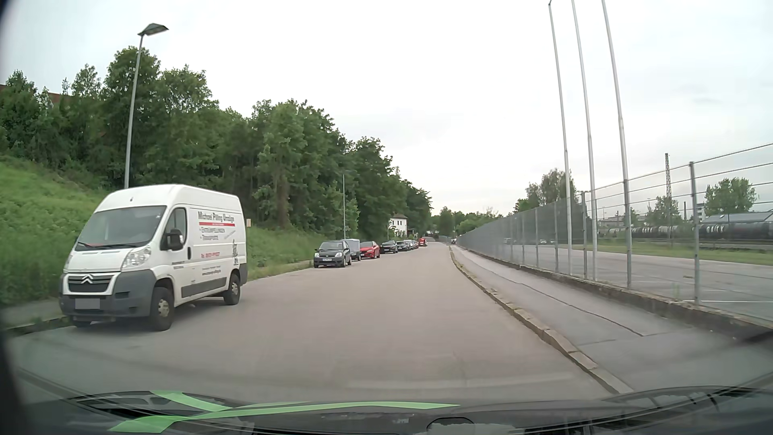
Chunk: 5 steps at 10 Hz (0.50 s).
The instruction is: Follow the waypoints while adhering to traffic rules and regulations
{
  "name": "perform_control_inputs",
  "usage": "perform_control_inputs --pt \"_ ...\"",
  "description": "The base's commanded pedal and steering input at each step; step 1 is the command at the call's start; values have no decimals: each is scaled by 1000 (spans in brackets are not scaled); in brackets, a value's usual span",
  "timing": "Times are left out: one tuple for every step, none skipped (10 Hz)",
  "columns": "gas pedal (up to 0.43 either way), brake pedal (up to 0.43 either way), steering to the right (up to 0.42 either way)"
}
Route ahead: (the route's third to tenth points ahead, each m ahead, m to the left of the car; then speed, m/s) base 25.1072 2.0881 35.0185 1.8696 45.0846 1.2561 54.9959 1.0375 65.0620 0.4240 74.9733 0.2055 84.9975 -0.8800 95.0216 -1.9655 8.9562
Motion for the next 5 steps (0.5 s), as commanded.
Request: perform_control_inputs --pt "59 0 11" --pt "59 0 11" --pt "59 0 11" --pt "59 0 11" --pt "59 0 11"
